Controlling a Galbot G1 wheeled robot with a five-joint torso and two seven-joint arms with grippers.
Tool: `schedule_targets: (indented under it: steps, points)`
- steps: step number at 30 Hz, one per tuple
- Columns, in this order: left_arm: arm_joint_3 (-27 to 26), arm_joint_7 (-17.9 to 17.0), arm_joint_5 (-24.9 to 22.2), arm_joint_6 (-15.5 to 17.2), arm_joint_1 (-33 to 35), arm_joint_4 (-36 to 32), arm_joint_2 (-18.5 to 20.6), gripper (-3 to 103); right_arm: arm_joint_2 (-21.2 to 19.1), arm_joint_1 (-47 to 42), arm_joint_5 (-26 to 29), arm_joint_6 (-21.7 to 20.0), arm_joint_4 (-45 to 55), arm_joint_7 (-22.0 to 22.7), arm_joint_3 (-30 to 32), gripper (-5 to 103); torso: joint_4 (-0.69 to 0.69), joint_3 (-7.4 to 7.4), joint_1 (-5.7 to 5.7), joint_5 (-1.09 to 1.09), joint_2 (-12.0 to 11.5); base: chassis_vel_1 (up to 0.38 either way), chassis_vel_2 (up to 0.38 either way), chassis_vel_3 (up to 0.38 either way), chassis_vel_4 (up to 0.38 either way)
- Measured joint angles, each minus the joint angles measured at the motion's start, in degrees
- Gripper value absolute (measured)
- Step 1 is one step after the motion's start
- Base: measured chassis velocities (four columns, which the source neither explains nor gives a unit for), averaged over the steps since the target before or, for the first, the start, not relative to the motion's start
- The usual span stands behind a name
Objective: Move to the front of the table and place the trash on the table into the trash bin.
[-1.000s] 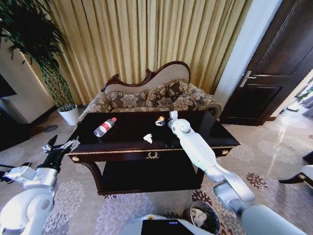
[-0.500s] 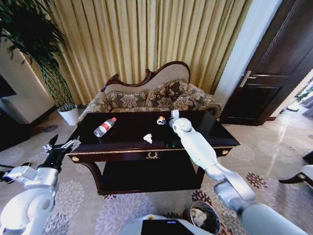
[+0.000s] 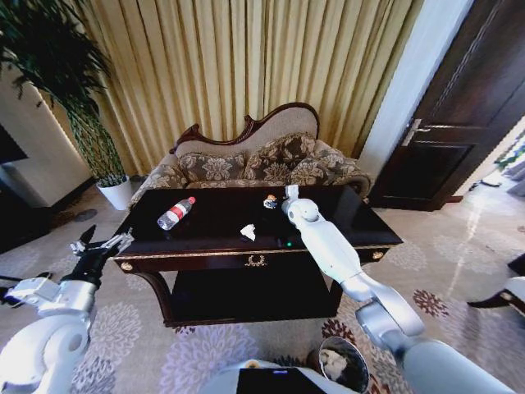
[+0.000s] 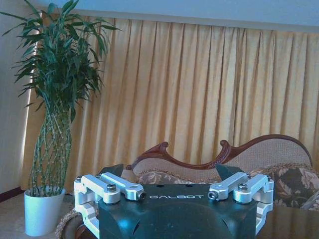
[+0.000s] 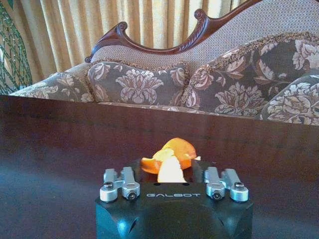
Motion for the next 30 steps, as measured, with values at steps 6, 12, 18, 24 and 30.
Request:
schedule_targets:
  steps: [6,12,18,24,30]
  points:
    - [0.08,0.01,-0.02,-0.01,-0.05,0.03,-0.02,100,-0.18,-0.23,-0.10,0.27,0.01,0.00,0.02,38,0.00,0.00,0.00,0.00,0.00,0.000,0.000,0.000,0.000]
    - [0.14,0.02,-0.02,-0.04,-0.09,0.02,-0.04,100,-0.33,-0.35,-0.14,1.01,0.62,0.00,0.21,18,0.00,0.00,0.00,0.00,0.00,0.000,0.000,0.000,0.000]
    - [0.15,0.02,-0.02,-0.12,-0.09,0.02,-0.14,100,-0.67,-1.06,-0.11,2.19,3.00,0.00,0.54,1,0.00,0.00,0.00,0.00,0.00,0.000,0.000,0.000,0.000]
    - [0.23,0.02,0.00,-0.14,-0.10,0.01,-0.24,100,-0.98,-1.24,0.34,2.34,4.52,0.00,0.93,0,0.00,0.00,0.00,0.00,0.00,0.000,0.000,0.000,0.000]
    - [0.19,0.02,0.02,-0.18,0.03,-0.05,-0.27,100,-1.39,-1.77,0.44,2.34,4.67,0.00,1.11,0,-0.01,0.00,0.00,0.00,0.00,0.000,0.000,0.000,0.000]
